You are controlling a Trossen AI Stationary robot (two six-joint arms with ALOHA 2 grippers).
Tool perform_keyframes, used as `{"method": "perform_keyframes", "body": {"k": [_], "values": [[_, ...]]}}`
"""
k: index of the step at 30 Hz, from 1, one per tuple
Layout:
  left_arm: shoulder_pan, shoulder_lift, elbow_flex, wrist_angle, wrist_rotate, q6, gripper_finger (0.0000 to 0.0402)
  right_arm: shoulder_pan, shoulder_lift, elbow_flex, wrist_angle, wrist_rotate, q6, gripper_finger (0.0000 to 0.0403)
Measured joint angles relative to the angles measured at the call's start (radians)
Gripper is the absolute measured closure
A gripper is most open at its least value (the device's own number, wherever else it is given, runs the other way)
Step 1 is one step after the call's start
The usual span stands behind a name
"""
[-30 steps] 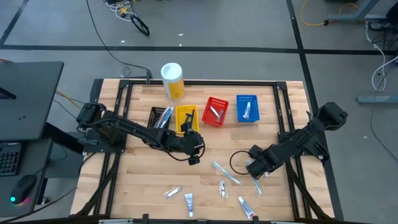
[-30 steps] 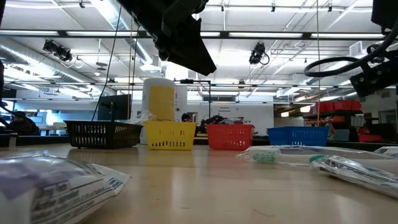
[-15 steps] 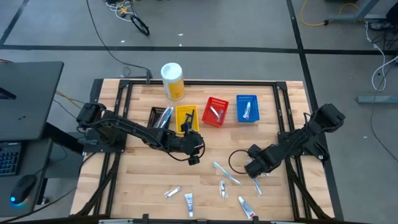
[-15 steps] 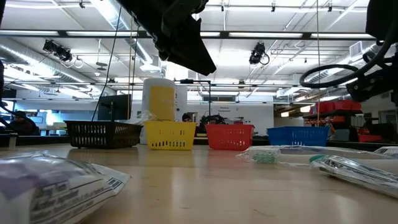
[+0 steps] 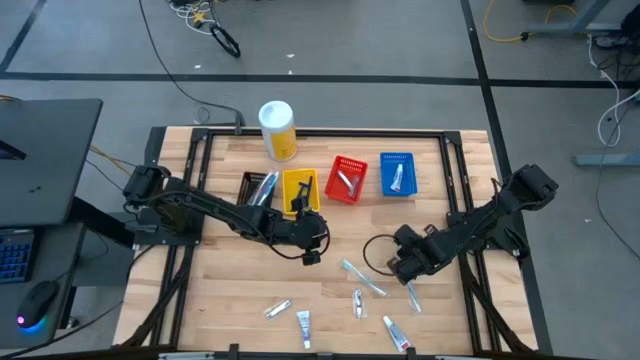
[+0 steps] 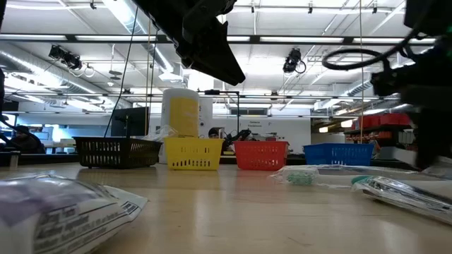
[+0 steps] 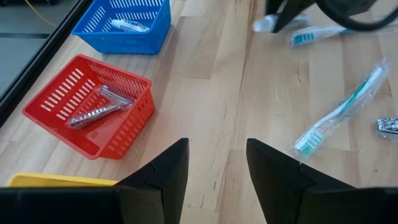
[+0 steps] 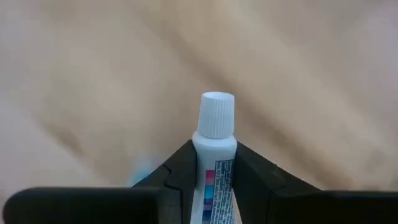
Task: Pick & Place Travel size toiletries
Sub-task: Put the white toothpaste into the blue bin
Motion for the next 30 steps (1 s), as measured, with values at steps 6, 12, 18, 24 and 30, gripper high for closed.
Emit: {"method": "perform_keyframes", "body": {"k": [6, 12, 18, 24, 30], "values": [[0.0, 0.0, 0.0, 0.0, 0.0, 0.0, 0.0232, -0.109, -0.064, 0.0, 0.002, 0.214, -0.127, 0.0309], [0.0, 0.0, 0.0, 0.0, 0.0, 0.0, 0.0232, -0.265, -0.14, 0.0, 0.04, 0.45, -0.338, 0.0309], [0.0, 0.0, 0.0, 0.0, 0.0, 0.0, 0.0232, -0.429, -0.198, 0.0, 0.144, 0.62, -0.606, 0.0309], [0.0, 0.0, 0.0, 0.0, 0.0, 0.0, 0.0232, -0.65, -0.189, 0.0, 0.161, 0.554, -0.681, 0.0309], [0.0, 0.0, 0.0, 0.0, 0.0, 0.0, 0.0232, -0.807, -0.159, 0.0, 0.264, 0.401, -0.824, 0.0304]]}}
